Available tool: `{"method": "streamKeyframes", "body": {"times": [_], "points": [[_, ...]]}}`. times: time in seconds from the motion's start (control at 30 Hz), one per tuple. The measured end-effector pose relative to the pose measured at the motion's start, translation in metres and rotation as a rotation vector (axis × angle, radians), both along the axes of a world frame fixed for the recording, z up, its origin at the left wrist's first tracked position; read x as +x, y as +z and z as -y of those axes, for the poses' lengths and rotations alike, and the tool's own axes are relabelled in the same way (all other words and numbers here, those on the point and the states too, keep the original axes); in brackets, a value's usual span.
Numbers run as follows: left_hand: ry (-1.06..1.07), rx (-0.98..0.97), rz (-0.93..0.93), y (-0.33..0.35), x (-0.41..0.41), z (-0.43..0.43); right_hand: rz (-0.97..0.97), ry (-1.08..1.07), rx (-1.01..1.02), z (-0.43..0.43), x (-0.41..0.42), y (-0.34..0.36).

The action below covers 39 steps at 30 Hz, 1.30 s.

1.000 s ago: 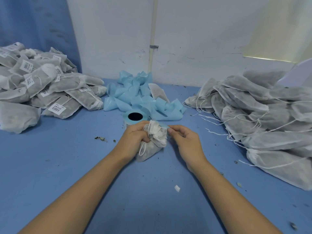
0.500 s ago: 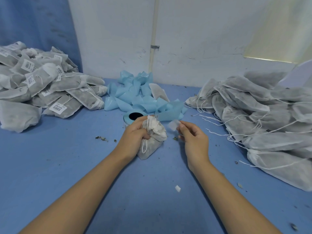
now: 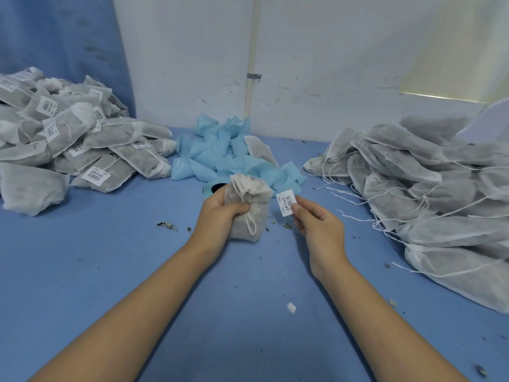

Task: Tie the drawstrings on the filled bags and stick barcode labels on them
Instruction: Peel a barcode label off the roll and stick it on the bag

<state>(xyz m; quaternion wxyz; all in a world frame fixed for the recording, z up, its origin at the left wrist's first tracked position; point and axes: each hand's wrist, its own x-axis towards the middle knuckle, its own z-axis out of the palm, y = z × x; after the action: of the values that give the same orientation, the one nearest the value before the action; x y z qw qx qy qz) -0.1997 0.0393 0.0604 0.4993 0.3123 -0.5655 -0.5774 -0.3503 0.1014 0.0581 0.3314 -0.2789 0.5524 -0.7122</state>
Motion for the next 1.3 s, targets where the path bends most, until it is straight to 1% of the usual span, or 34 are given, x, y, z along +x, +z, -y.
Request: {"method": "streamKeyframes", "body": {"times": [0.1, 0.2, 0.27, 0.4, 0.47, 0.57, 0.87, 1.03, 1.13, 1.23, 1.3], "points": [[0.084, 0.030, -0.095, 0.005, -0.008, 0.000, 0.052, -0.012, -0.003, -0.001, 0.001, 0.004], [0.145, -0.010, -0.123, 0.006, -0.012, -0.001, 0.162, -0.008, -0.031, -0.002, 0.002, 0.008], [0.184, -0.034, -0.124, 0.005, -0.012, -0.002, 0.242, 0.057, -0.055, -0.003, 0.006, 0.011], [0.229, -0.086, -0.144, 0.006, -0.011, 0.000, 0.362, 0.266, -0.051, -0.004, 0.019, 0.015], [0.233, -0.097, -0.162, 0.007, -0.012, -0.001, 0.387, 0.346, -0.024, -0.004, 0.024, 0.014], [0.222, -0.104, -0.193, 0.008, -0.013, -0.002, 0.399, 0.401, 0.001, -0.004, 0.028, 0.014], [0.185, -0.135, -0.205, 0.011, -0.017, -0.008, 0.348, 0.409, 0.097, -0.003, 0.031, 0.009], [0.161, -0.161, -0.193, 0.015, -0.020, -0.011, 0.163, 0.393, 0.152, -0.003, 0.032, 0.009], [0.160, -0.178, -0.181, 0.017, -0.018, -0.012, 0.053, 0.324, 0.173, -0.003, 0.035, 0.008], [0.159, -0.171, -0.140, 0.018, -0.015, -0.010, -0.053, 0.212, 0.135, -0.002, 0.035, 0.005], [0.134, -0.132, -0.109, 0.018, -0.014, -0.010, -0.100, 0.214, 0.075, -0.002, 0.032, 0.005]]}}
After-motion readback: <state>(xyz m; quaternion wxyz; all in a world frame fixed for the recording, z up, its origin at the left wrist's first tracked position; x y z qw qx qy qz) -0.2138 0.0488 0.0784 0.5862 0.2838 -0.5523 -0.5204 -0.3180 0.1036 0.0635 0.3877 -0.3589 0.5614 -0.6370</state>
